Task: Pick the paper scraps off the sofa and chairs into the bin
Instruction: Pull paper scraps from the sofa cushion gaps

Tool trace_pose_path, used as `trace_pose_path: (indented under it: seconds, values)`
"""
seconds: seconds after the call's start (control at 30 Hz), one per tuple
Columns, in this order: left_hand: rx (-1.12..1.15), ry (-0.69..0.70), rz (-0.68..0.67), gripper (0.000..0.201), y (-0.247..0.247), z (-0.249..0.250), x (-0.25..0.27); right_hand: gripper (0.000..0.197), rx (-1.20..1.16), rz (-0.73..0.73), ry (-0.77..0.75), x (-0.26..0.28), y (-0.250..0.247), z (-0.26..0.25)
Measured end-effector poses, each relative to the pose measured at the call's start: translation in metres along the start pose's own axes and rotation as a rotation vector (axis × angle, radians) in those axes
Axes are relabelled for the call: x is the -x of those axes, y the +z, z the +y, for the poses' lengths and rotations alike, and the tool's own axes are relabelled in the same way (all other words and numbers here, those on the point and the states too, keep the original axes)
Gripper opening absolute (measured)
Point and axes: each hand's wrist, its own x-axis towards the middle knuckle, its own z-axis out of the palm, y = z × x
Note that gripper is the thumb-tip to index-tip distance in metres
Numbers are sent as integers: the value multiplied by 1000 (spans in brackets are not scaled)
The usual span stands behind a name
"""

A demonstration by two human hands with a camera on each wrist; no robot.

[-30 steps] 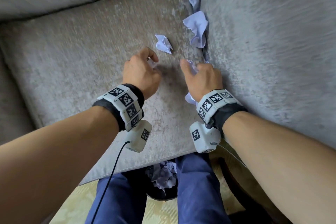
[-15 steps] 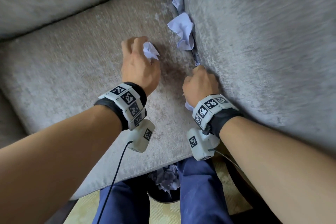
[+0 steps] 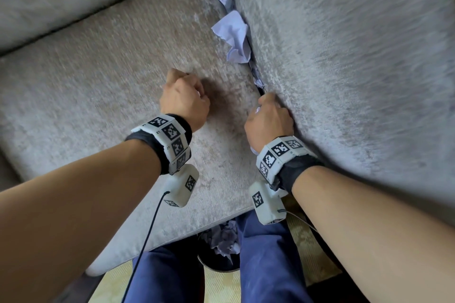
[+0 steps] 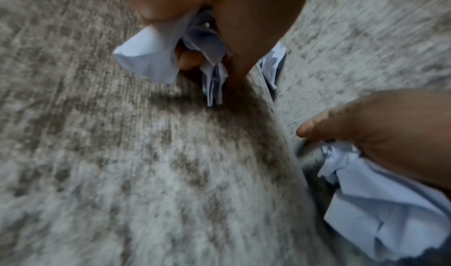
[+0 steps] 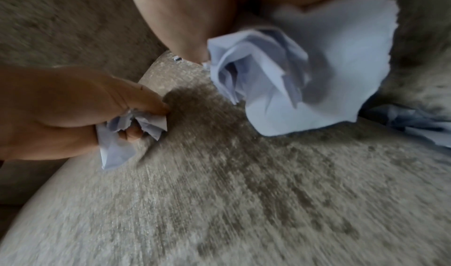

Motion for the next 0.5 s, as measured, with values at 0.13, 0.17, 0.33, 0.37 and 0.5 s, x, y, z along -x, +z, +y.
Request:
trace_pose_path:
  seconds: [0.13,0.17,0.33,0.37,0.5]
  values:
    - [-25,18,-59,12,1,0,10,19,41,-61,-40,16,5,4]
    - [-18,28,-76,13,2,0,13,21,40,-78,-45,21,7,6]
    - [27,58,-175,17,6,1,29,25,14,-145,-13,43,19,9]
    - [33,64,-179,18,7,1,31,23,8,-150,-18,43,21,9]
    - [44,35,-186,19,12,2,38,22,-31,-120,-42,38,27,3]
